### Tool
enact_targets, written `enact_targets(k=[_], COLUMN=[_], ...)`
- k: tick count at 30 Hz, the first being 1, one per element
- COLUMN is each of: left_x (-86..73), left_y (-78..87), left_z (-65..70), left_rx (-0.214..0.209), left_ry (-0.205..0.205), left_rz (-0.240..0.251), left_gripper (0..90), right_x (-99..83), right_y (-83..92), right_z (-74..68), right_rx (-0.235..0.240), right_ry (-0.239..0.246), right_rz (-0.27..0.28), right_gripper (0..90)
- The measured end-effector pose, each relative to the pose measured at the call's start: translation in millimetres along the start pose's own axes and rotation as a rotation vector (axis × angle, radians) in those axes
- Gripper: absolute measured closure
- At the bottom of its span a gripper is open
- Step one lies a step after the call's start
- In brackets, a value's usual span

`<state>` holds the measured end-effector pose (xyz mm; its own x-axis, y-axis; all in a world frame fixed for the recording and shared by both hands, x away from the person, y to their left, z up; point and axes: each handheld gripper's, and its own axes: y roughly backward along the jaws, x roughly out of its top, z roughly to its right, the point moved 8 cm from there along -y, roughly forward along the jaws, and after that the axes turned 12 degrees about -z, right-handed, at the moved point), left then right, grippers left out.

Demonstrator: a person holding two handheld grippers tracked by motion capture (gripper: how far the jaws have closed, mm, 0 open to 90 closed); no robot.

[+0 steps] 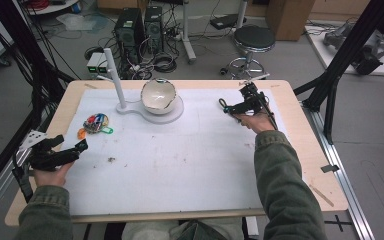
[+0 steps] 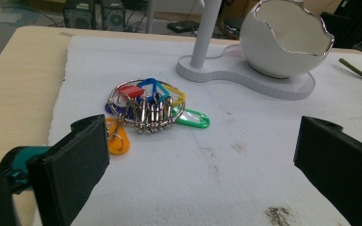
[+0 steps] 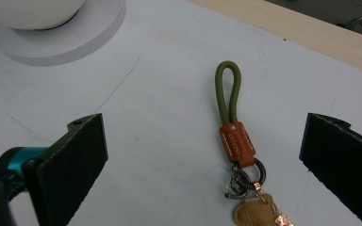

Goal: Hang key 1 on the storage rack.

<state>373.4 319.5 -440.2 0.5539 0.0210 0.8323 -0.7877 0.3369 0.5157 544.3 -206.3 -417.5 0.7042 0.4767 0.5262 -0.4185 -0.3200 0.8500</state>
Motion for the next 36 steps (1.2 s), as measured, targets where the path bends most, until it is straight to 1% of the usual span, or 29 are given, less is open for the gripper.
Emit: enact_targets(k=[1, 2, 3, 4, 7, 8, 9, 12, 13, 16, 17, 21, 22, 24, 25, 26, 27, 28, 29, 30, 31, 33, 34, 35, 36], left_x=[0.1, 0.1, -0.2, -0.1, 0.0, 0.3, 0.8, 1.0, 1.0, 0.9, 0.9, 0.4, 0.3, 0.3, 0.2, 0.1, 0.0, 0.1, -0.2, -0.6, -0.7, -1.1, -1.1, -1.2, -1.3], left_y=[0.0, -0.1, -0.1, -0.2, -0.1, -0.1, 0.0, 0.6, 0.7, 0.0, -0.2, -0.2, 0.0, 0.1, 0.0, -0.1, -0.2, -0.5, -0.6, -0.6, -0.6, -0.2, -0.3, -0.5, -0.5], left_z=[0.0, 0.0, 0.1, 0.1, -0.1, -0.1, -0.5, -1.5, -1.8, -2.0, -1.7, -1.3, -1.3, -1.2, -1.3, -1.5, -1.7, -1.8, -2.0, -2.2, -1.9, -1.7, -1.2, -0.7, -0.5], left_rx=[0.0, 0.0, 0.0, 0.001, 0.001, 0.001, 0.003, 0.004, 0.005, 0.005, 0.004, 0.008, 0.009, 0.01, 0.011, 0.012, 0.013, 0.015, 0.017, 0.019, 0.019, 0.02, 0.02, 0.02, 0.021], left_ry=[0.0, 0.001, 0.0, -0.001, 0.001, 0.004, 0.01, 0.01, 0.011, 0.015, 0.017, 0.013, 0.013, 0.015, 0.015, 0.015, 0.014, 0.017, 0.017, 0.015, 0.016, 0.011, 0.013, 0.013, 0.012], left_rz=[0.002, 0.002, -0.003, -0.002, -0.001, 0.002, 0.006, 0.007, 0.008, 0.006, 0.006, 0.001, 0.0, -0.001, 0.0, -0.001, -0.003, -0.002, -0.005, -0.008, -0.009, -0.012, -0.011, -0.011, -0.012], left_gripper=[4.4, 4.4, 4.4, 4.4, 4.4, 4.4, 4.4, 4.4, 4.4, 4.4, 4.4, 4.4, 4.4, 4.4, 4.4, 4.4, 4.4, 4.4, 4.4, 4.4, 4.4, 4.4, 4.4, 4.4, 4.4], right_x=[3.2, 7.3, 8.8, 10.7, 16.0, 16.0, 15.7, 12.5, 12.1, 12.6, 14.4, 18.0, 17.0, 11.8, 9.2, 9.2, 4.1, 2.7, 2.7, 0.4, -0.2, -0.8, -1.1, -2.2, -2.2], right_y=[-1.2, -4.3, -6.6, -8.6, -13.5, -13.5, -18.0, -25.2, -27.5, -30.3, -33.7, -40.2, -42.5, -48.2, -51.3, -51.3, -56.1, -58.3, -58.3, -61.5, -62.1, -62.6, -62.9, -63.8, -63.8], right_z=[0.8, 1.4, 3.5, 4.1, 6.3, 6.3, 11.4, 19.2, 21.8, 24.8, 27.6, 33.9, 36.1, 40.9, 43.1, 43.1, 45.4, 46.3, 46.3, 45.2, 45.2, 45.4, 45.5, 46.6, 46.6], right_rx=[-0.005, 0.001, -0.012, -0.015, -0.008, -0.008, -0.009, -0.015, -0.017, -0.021, -0.019, -0.023, -0.027, -0.04, -0.058, -0.058, -0.106, -0.119, -0.119, -0.11, -0.11, -0.112, -0.109, -0.093, -0.093], right_ry=[0.008, -0.005, 0.003, 0.004, -0.011, -0.011, -0.033, -0.05, -0.056, -0.055, -0.053, -0.065, -0.073, -0.076, -0.076, -0.076, -0.049, -0.043, -0.043, -0.037, -0.029, -0.024, -0.03, -0.033, -0.033], right_rz=[0.006, 0.0, -0.016, -0.023, -0.027, -0.027, -0.029, -0.052, -0.051, -0.056, -0.065, -0.063, -0.068, -0.102, -0.121, -0.121, -0.169, -0.181, -0.181, -0.201, -0.207, -0.213, -0.216, -0.217, -0.217], right_gripper=[0.5, 0.5, 0.5, 0.5, 0.5, 0.5, 0.6, 0.6, 0.5, 0.6, 0.5, 0.6, 0.6, 0.6, 2.1, 2.1, 5.3, 6.0, 6.0, 11.9, 15.2, 16.7, 19.2, 26.1, 26.1])
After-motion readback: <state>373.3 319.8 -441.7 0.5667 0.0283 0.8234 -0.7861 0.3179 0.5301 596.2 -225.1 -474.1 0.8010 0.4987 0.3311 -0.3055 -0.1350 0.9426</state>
